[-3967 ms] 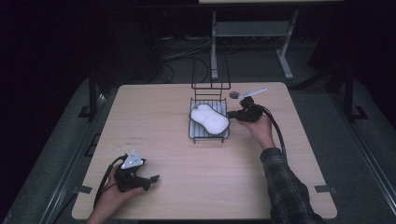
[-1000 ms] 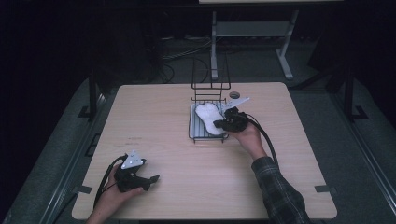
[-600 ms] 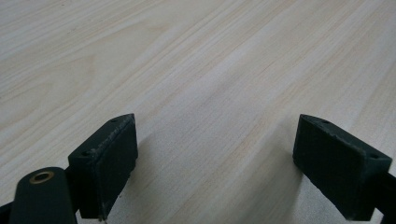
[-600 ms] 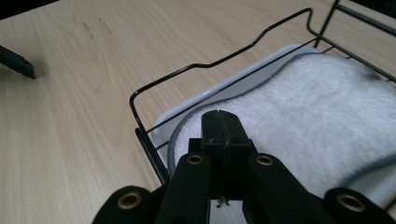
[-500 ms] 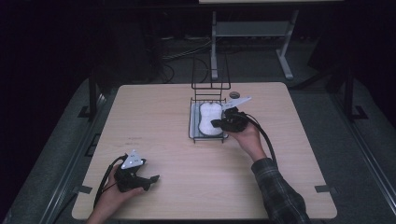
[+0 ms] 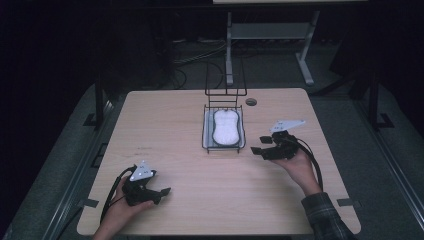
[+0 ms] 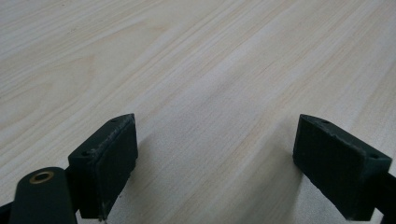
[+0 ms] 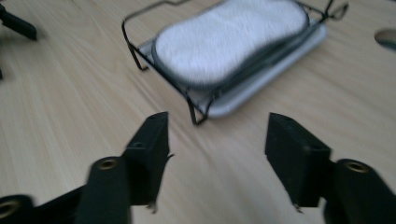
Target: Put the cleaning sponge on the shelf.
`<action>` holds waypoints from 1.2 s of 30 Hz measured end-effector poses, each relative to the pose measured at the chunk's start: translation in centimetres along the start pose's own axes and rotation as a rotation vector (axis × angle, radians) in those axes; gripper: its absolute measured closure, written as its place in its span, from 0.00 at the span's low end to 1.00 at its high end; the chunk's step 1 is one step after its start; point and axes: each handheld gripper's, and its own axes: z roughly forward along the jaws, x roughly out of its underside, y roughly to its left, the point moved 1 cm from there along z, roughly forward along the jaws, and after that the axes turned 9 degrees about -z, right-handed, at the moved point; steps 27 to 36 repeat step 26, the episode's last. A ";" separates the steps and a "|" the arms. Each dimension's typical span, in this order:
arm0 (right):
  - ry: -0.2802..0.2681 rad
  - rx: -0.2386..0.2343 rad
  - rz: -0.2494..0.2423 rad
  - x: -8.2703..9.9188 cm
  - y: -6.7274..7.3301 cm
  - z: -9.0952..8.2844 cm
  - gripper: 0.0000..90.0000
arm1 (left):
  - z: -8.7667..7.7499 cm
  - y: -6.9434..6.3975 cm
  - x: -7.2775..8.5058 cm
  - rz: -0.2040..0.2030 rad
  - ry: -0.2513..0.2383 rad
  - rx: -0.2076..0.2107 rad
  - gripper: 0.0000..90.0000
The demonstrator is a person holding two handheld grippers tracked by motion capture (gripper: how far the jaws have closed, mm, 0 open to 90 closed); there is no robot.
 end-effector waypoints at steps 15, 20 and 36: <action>0.110 0.073 0.041 7.4 1.8 -4.2 0.27 | 0.0 0.0 0.0 0.001 0.000 -0.001 0.15; 0.124 0.089 0.067 9.3 2.1 -5.4 0.27 | 0.0 0.0 0.0 0.002 0.001 0.000 0.15; 0.125 0.095 0.092 10.6 2.4 -6.1 0.22 | 0.0 0.0 0.0 -0.002 -0.001 -0.003 0.14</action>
